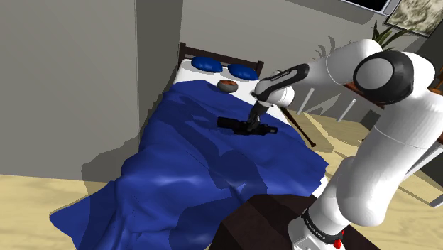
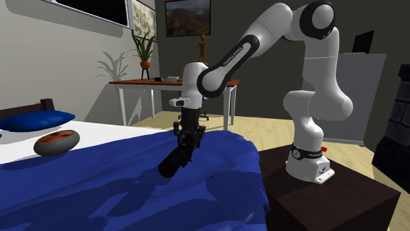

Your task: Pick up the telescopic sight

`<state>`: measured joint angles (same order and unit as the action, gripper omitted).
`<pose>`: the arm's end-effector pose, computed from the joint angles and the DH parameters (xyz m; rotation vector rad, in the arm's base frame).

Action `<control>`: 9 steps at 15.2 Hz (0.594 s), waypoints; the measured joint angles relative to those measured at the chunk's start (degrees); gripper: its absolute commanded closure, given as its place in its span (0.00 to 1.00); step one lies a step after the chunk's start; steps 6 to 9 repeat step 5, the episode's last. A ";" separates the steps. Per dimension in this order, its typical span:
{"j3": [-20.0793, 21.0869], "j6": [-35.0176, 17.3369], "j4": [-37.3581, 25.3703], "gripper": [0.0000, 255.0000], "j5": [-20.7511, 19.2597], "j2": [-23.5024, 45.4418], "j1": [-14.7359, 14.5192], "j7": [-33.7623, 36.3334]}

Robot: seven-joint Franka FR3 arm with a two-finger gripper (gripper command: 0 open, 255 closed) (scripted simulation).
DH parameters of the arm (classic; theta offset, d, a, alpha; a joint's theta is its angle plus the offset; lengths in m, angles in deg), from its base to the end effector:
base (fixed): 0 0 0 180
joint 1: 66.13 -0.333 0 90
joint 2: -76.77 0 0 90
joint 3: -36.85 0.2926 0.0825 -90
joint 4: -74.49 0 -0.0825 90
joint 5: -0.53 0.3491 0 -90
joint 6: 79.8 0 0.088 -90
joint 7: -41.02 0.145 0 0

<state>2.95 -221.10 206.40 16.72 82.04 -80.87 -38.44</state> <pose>0.4799 -0.1617 0.2867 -2.8401 -1.2746 -0.2532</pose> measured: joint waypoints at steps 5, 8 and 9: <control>-0.52 3.03 -0.82 1.00 -3.54 -3.08 -0.31 2.77; -0.52 3.03 -0.82 1.00 -3.54 -3.08 -0.31 2.77; -0.52 3.03 -0.82 1.00 -3.54 -3.08 -0.31 2.77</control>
